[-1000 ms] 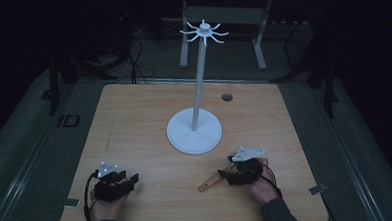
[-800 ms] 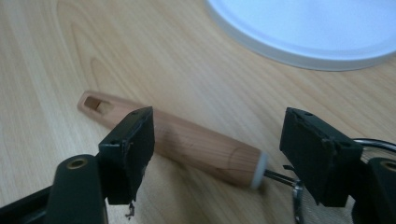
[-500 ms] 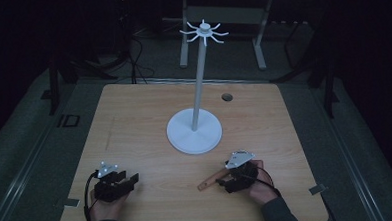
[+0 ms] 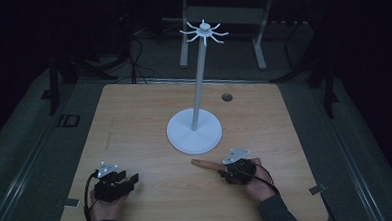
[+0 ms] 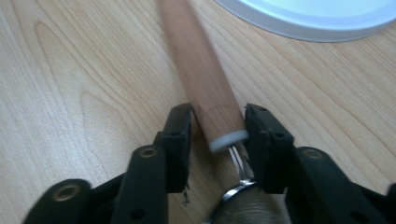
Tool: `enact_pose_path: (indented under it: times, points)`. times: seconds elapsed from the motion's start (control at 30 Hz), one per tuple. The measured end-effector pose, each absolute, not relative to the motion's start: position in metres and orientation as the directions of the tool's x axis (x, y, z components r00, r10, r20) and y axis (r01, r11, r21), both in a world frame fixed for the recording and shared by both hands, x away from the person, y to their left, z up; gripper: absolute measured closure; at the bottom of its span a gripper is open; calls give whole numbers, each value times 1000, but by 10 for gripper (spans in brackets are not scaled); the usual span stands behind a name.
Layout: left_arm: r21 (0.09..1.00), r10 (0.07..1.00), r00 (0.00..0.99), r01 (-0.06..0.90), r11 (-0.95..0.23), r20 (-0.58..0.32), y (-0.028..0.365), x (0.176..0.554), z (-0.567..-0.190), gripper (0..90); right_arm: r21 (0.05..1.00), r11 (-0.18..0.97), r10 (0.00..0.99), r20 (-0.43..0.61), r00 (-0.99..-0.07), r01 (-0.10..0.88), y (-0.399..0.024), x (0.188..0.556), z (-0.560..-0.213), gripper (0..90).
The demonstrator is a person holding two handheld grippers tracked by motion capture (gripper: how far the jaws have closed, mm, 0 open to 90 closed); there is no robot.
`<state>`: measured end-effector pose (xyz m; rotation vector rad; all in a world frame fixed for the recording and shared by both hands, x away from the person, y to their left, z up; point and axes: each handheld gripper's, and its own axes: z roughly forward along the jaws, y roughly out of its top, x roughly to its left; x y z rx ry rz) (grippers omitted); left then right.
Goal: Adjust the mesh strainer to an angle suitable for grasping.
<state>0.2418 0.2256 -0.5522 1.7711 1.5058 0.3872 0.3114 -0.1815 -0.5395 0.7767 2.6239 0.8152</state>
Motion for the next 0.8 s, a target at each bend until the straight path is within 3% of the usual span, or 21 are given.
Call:
enact_pose_path:
  times: [0.13, 0.4, 0.8]
  points:
    - [709, 936, 259, 705, -14, -238, 226, 242, -552, 455, 577, 703, 566, -100, -818, 416, -180, 313, -538, 659]
    - [709, 936, 258, 705, -13, -240, 226, 242, -552, 455, 540, 743, 527, -110, -843, 395, -173, 319, -537, 588]
    - [704, 936, 262, 710, -20, -237, 225, 243, -553, 454, 476, 772, 502, -51, -863, 421, -168, 333, -532, 651]
